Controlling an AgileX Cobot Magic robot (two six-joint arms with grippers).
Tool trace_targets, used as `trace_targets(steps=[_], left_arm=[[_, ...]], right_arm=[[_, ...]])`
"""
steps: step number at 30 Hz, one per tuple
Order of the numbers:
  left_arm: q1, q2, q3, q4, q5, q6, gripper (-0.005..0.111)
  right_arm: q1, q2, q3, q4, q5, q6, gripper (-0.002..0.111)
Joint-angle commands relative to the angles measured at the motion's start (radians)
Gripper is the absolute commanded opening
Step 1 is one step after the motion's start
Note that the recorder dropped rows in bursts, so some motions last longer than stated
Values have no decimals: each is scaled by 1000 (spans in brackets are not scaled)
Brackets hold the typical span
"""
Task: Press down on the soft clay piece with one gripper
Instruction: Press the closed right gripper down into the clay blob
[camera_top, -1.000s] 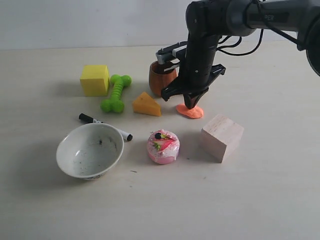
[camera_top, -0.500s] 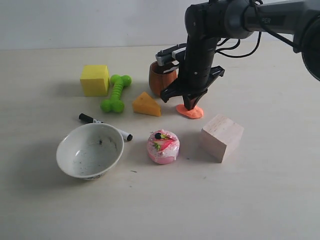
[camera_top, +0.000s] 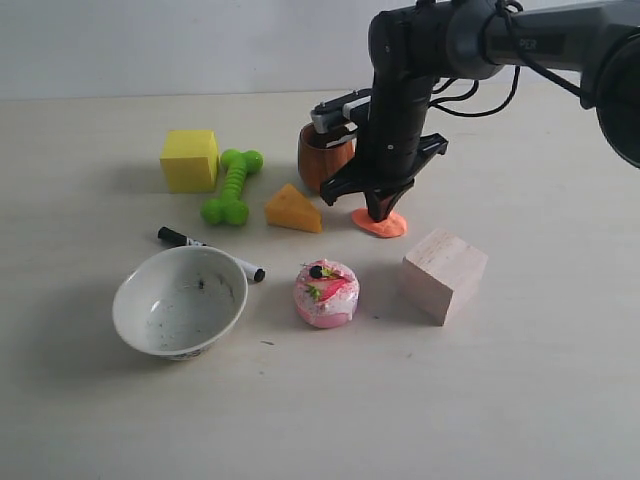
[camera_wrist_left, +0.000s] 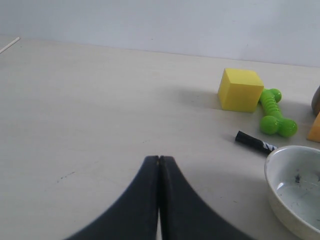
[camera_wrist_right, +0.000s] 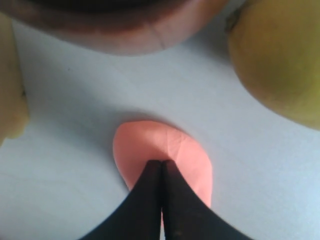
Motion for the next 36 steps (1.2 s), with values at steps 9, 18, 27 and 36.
trace_targets(steps=[9, 18, 27, 36], left_arm=[[4, -5, 0, -5, -8, 3, 0], [4, -5, 0, -5, -8, 3, 0], [4, -5, 0, -5, -8, 3, 0], [4, -5, 0, -5, -8, 3, 0]], right_arm=[[3, 81, 18, -1, 2, 0, 0], [3, 81, 18, -1, 2, 2, 1], [3, 77, 18, 87, 9, 0, 25], [3, 61, 18, 89, 21, 2, 36]])
